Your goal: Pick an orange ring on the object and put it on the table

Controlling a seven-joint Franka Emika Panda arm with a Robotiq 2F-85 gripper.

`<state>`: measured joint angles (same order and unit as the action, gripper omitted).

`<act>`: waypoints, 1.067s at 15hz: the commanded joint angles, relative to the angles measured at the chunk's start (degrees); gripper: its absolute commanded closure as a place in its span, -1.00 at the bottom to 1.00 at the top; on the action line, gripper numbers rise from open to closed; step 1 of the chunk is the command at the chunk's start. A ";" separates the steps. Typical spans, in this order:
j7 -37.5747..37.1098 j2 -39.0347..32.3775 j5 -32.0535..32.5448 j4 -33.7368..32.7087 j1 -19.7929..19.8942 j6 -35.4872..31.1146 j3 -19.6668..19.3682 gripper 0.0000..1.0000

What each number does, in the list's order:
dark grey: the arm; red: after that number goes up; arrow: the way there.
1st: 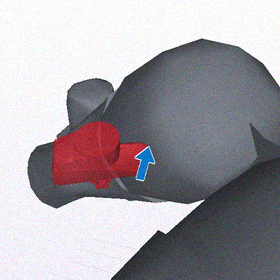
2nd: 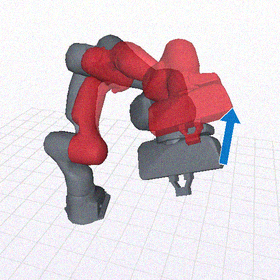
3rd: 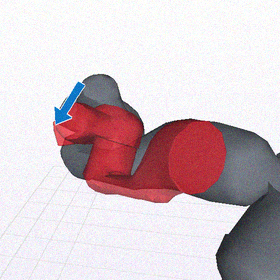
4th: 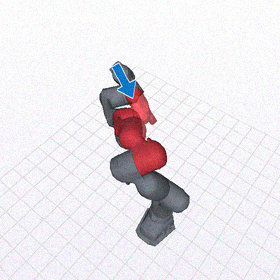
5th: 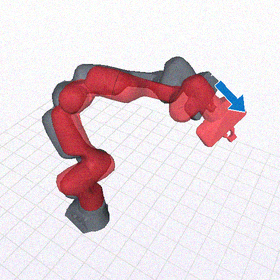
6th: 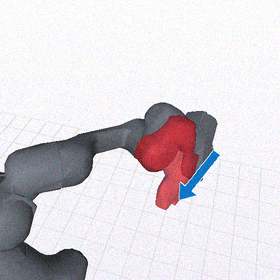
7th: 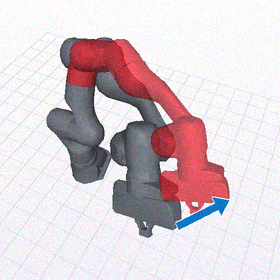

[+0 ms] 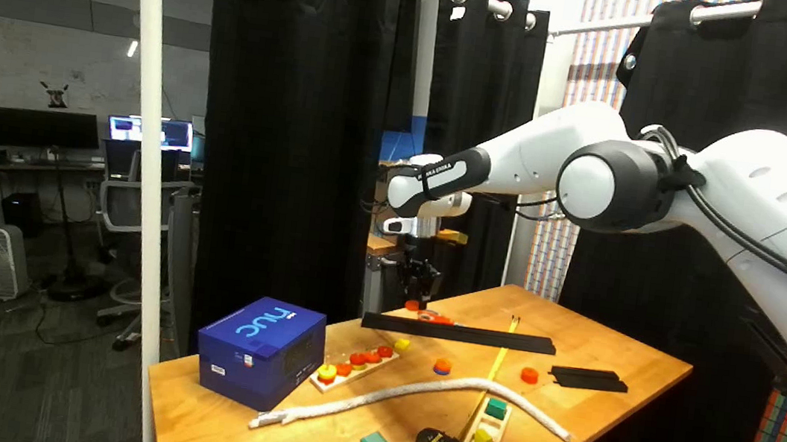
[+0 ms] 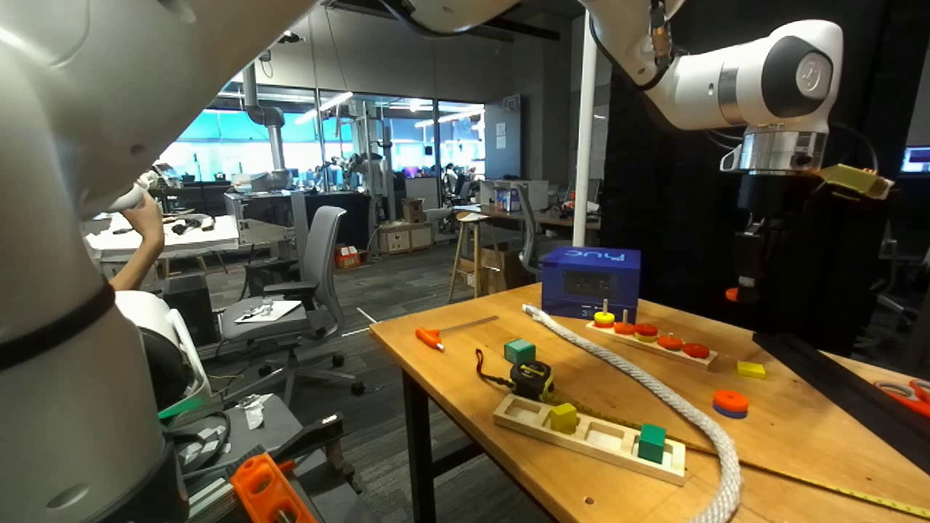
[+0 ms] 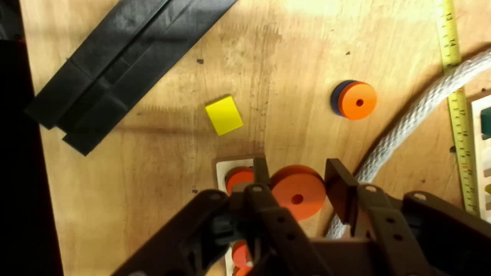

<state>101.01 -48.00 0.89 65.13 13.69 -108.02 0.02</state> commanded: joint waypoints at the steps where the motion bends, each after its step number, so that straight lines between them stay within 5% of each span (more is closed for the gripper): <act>1: 0.10 6.32 -0.42 8.55 1.75 -1.49 -0.15 0.65; 16: 8.76 12.32 -6.63 21.38 10.95 -7.55 -0.68 0.65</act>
<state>107.10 -38.65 -3.70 81.68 23.82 -113.06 -0.31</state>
